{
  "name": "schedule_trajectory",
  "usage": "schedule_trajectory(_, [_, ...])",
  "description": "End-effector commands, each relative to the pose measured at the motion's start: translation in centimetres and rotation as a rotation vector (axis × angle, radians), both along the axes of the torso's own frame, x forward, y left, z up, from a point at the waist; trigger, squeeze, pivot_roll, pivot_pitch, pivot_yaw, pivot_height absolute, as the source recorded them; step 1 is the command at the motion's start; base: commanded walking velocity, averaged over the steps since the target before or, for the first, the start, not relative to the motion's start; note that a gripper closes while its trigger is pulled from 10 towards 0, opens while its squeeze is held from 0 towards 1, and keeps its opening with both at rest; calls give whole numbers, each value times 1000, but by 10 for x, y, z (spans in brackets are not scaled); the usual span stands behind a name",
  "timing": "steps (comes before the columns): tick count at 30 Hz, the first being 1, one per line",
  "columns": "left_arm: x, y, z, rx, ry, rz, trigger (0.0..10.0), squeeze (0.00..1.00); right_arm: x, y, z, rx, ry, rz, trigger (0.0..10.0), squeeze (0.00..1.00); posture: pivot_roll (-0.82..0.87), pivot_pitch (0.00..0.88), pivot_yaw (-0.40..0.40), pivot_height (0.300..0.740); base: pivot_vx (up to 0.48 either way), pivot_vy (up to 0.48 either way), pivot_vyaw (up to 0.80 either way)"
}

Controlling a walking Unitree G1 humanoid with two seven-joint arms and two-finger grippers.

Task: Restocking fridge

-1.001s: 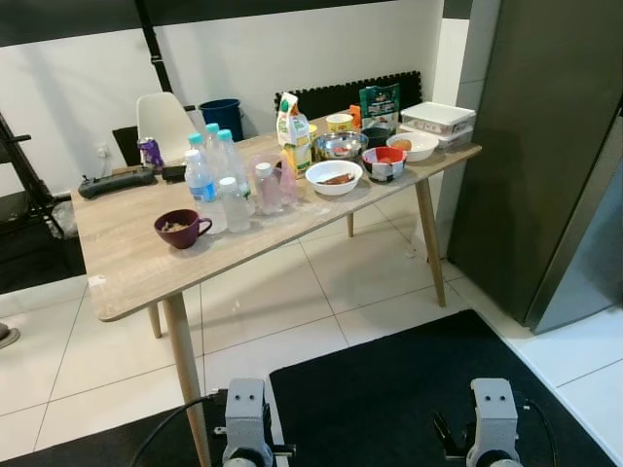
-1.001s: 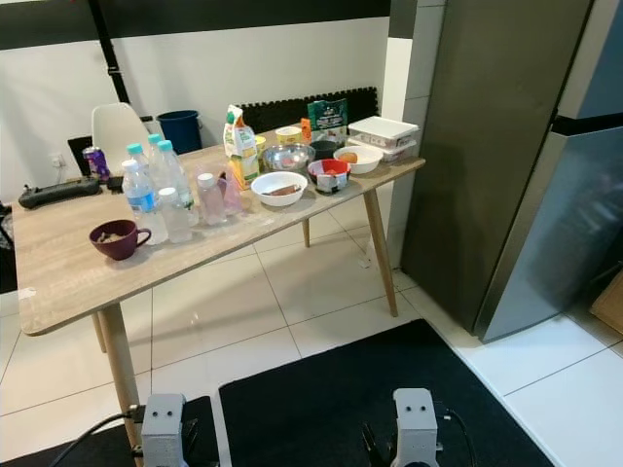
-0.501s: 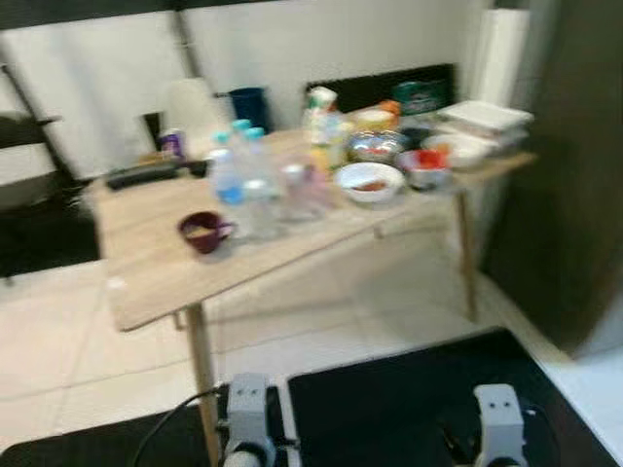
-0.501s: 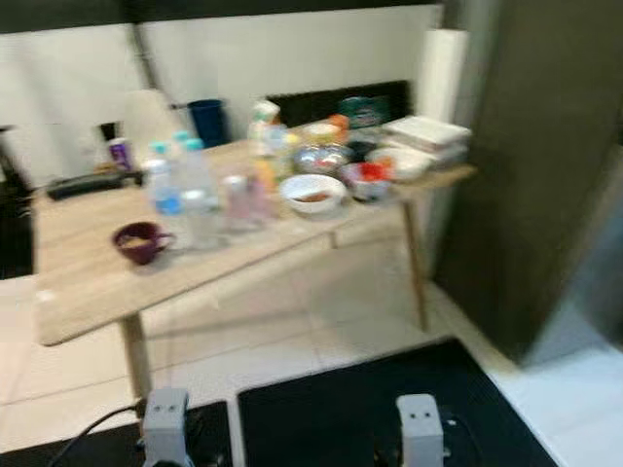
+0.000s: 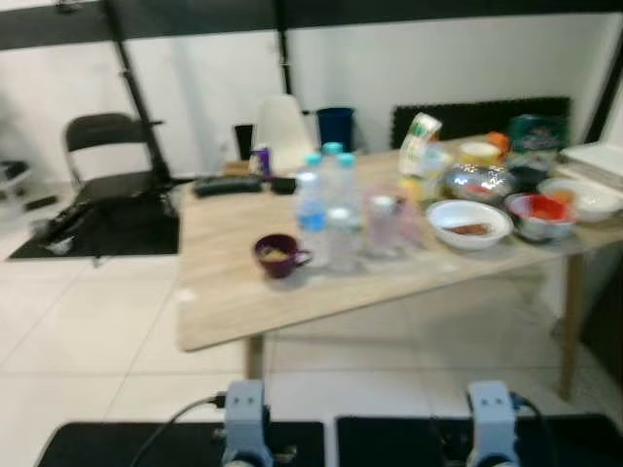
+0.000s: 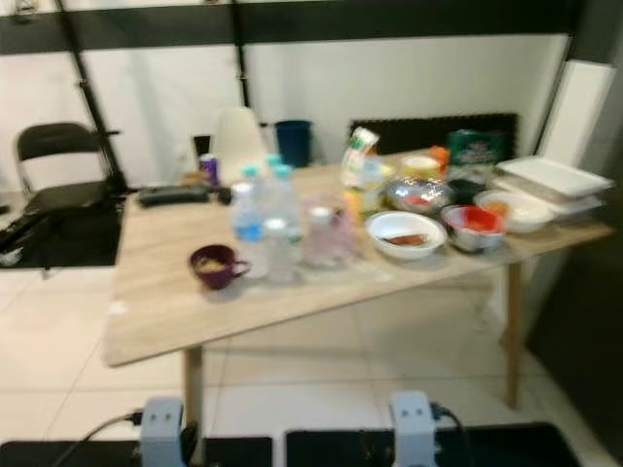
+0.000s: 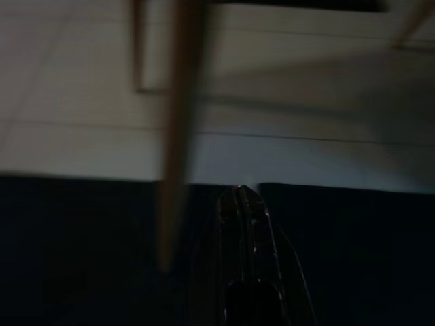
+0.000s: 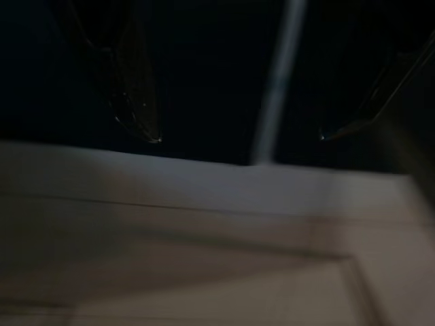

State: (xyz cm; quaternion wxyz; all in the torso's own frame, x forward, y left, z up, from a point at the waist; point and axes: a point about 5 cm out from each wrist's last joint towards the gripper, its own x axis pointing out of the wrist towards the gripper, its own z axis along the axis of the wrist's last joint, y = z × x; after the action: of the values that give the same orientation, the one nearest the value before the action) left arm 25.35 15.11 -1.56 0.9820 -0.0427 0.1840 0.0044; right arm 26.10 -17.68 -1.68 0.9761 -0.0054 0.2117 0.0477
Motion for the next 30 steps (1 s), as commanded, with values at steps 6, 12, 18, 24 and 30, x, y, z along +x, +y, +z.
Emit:
schedule_trajectory(6, [-1, 1, -1, 15, 8, -7, 10000, 0, -2, -8, 0, 4, 2, -35, 10000, 0, -44, 69, 58, 740, 311, 0, 104])
schedule_trajectory(12, [0, 1, -2, 28, 23, 1, 10000, 0, -2, -9, -1, 2, 7, -45, 10000, 0, -43, 77, 59, 740, 50, 0, 0])
schedule_trajectory(18, [0, -1, -2, 27, 26, -18, 10000, 0, -2, -10, -1, 1, 8, -52, 10000, 0, -44, 88, 61, 740, 0, 0, 0])
schedule_trajectory(24, [0, -2, -2, 25, 30, -27, 10000, 0, -2, -11, -1, 1, 13, -59, 10000, 0, -44, 89, 61, 740, 0, 0, 0])
schedule_trajectory(30, [-15, 8, -16, 70, 87, -14, 10000, 0, -18, -22, -14, -53, 84, -54, 10000, 0, -44, 97, 64, 740, 0, 0, 0])
